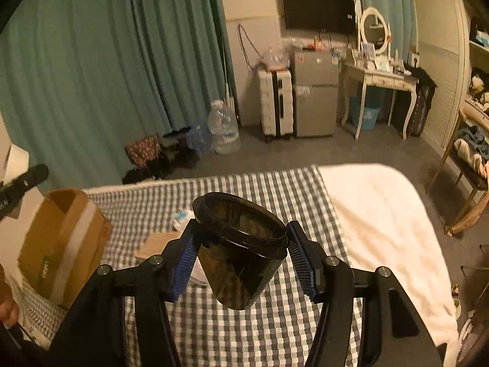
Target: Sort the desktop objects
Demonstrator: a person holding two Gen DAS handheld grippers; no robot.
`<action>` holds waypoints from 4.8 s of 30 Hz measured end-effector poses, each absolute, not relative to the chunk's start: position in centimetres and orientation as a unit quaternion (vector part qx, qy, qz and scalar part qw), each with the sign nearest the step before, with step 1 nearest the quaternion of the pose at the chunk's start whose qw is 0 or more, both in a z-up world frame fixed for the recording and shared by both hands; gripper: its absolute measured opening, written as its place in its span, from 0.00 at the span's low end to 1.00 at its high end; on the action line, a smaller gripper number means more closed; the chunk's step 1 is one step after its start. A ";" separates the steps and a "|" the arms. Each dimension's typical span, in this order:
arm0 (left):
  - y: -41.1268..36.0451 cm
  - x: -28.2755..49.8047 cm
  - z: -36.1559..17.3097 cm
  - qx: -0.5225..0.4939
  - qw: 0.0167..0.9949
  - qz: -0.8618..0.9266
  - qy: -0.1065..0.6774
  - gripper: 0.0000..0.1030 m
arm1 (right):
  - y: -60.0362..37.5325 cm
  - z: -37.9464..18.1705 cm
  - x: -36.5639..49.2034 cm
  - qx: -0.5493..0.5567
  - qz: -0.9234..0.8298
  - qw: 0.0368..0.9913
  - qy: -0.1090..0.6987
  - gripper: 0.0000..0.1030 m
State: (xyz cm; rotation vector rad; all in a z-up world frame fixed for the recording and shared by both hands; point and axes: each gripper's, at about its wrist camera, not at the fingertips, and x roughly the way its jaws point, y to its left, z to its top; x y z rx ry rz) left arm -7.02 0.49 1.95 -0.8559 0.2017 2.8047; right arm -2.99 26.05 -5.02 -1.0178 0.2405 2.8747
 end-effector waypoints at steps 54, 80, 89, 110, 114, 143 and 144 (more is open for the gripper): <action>-15.3 -2.4 5.2 -0.260 0.021 0.965 0.032 0.04 | 6.6 5.1 -0.4 -0.234 0.970 -0.061 0.038 0.56; -22.2 -8.9 -3.4 -0.355 -0.026 0.934 0.005 0.04 | -3.1 -2.3 -9.1 -0.304 0.941 -0.146 0.016 0.56; -24.2 -11.4 -6.9 -0.388 -0.034 0.921 -0.013 0.04 | -7.3 -5.4 -11.8 -0.328 0.929 -0.172 -0.005 0.56; -25.6 -14.2 -13.4 -0.452 -0.048 0.890 -0.026 0.05 | -11.9 -13.6 -16.6 -0.397 0.894 -0.205 -0.020 0.56; -25.6 -14.4 -13.6 -0.453 -0.049 0.890 -0.027 0.07 | -12.0 -14.3 -16.7 -0.400 0.892 -0.207 -0.026 0.56; -20.7 -9.3 -0.7 -0.348 -0.043 0.936 0.015 0.56 | -3.2 -1.2 -10.5 -0.311 0.937 -0.157 0.017 0.61; -20.4 -9.0 0.0 -0.342 -0.041 0.939 0.017 0.58 | -2.9 -0.7 -10.0 -0.307 0.939 -0.156 0.017 0.61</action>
